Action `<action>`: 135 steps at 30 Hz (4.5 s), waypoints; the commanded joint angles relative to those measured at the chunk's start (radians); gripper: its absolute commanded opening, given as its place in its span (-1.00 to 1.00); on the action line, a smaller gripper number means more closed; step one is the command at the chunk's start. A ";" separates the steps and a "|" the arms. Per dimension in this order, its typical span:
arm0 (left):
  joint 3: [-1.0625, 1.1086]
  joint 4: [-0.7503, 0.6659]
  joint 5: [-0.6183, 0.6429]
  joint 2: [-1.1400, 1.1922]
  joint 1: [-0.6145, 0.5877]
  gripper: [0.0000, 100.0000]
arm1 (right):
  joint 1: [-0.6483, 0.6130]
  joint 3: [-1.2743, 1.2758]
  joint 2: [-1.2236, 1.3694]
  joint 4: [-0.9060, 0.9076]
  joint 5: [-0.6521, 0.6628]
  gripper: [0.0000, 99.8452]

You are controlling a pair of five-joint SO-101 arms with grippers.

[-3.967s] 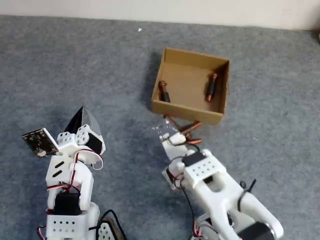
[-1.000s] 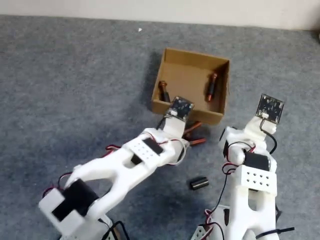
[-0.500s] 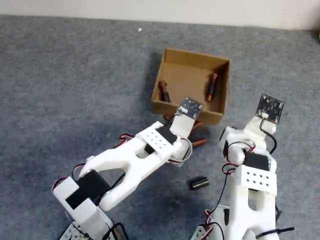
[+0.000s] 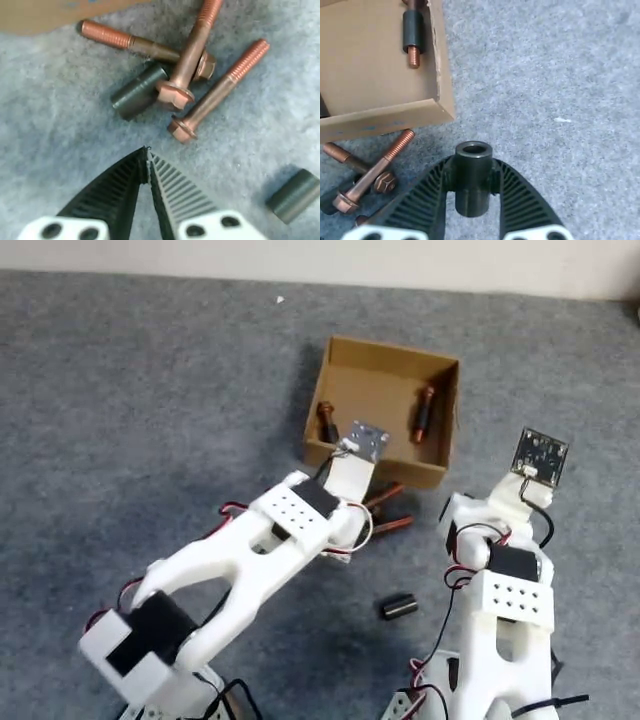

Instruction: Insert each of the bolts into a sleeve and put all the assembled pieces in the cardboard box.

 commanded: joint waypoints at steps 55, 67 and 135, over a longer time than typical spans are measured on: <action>-0.489 0.365 0.341 0.239 -0.378 -0.92 | 0.008 -0.013 -0.024 -0.033 -0.003 -0.99; -0.533 0.450 0.342 0.246 -0.266 -0.67 | 0.008 -0.016 -0.024 -0.033 -0.002 -0.99; 0.059 -0.035 0.236 -0.338 -0.259 -0.99 | -0.229 0.217 -0.552 0.025 0.103 -0.99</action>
